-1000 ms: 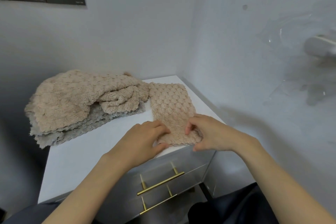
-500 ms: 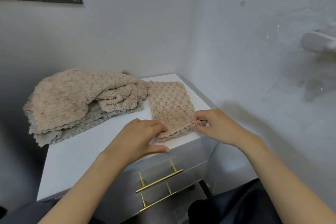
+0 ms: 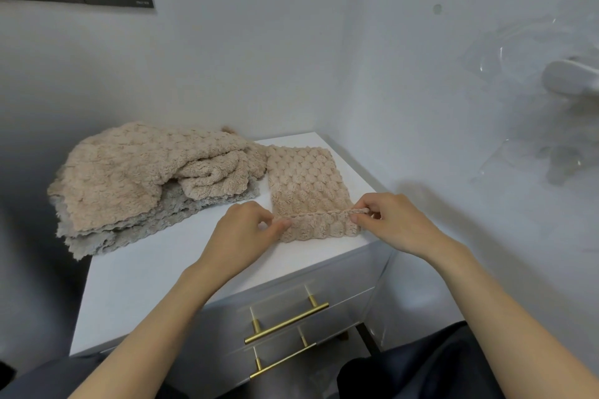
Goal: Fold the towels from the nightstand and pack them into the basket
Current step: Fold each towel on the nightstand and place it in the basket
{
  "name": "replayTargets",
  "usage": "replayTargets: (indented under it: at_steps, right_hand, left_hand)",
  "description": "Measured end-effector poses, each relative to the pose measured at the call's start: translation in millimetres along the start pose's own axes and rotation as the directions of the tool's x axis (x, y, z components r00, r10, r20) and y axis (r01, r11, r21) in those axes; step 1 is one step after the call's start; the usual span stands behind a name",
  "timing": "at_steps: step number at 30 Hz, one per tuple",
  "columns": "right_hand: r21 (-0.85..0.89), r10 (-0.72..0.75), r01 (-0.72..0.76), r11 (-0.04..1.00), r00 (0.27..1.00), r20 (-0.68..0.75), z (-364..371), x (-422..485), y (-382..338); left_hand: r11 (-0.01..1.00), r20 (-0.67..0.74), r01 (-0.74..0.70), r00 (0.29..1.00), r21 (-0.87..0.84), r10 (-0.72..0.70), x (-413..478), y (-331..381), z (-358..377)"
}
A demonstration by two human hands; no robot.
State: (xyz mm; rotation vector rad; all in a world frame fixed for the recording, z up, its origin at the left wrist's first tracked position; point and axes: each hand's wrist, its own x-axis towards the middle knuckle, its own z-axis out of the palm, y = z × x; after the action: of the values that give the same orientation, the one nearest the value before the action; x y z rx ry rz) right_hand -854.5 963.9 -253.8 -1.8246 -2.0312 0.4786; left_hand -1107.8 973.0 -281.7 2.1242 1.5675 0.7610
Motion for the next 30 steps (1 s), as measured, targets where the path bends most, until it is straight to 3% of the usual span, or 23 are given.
replayTargets:
  at_steps: [6,9,13,16,19,24,30]
  right_hand:
    - [-0.026,0.144,-0.146,0.989,0.987,-0.068,9,2,-5]
    - [-0.147,0.126,-0.147,0.978,0.982,-0.142,12,-1,-13]
    - [-0.388,-0.106,-0.006,0.922,0.958,-0.266,16,-8,-25]
    - [-0.396,-0.328,0.208,0.894,0.906,-0.266,25,-19,-45]
    - [-0.427,-0.461,0.342,0.837,0.862,-0.213,47,-33,-63]
    - [-0.426,-0.315,0.295,0.855,0.949,0.024,70,-37,-63]
    - [-0.472,-0.176,0.188,0.861,0.982,0.069,60,-36,-47]
  left_hand:
    - [0.995,-0.066,0.054,0.997,0.086,-0.048,1,1,2]
    - [0.987,-0.09,0.066,0.994,0.143,-0.054,0,5,5]
    - [0.986,-0.069,0.104,0.993,0.133,-0.095,2,5,5]
    - [0.984,-0.069,0.109,0.993,0.14,-0.1,4,4,5]
    - [0.983,-0.055,0.116,0.993,0.143,-0.109,4,3,6]
    - [0.977,-0.036,0.129,0.991,0.172,-0.125,5,4,6]
    - [0.96,0.001,0.143,0.989,0.24,-0.147,6,4,8]
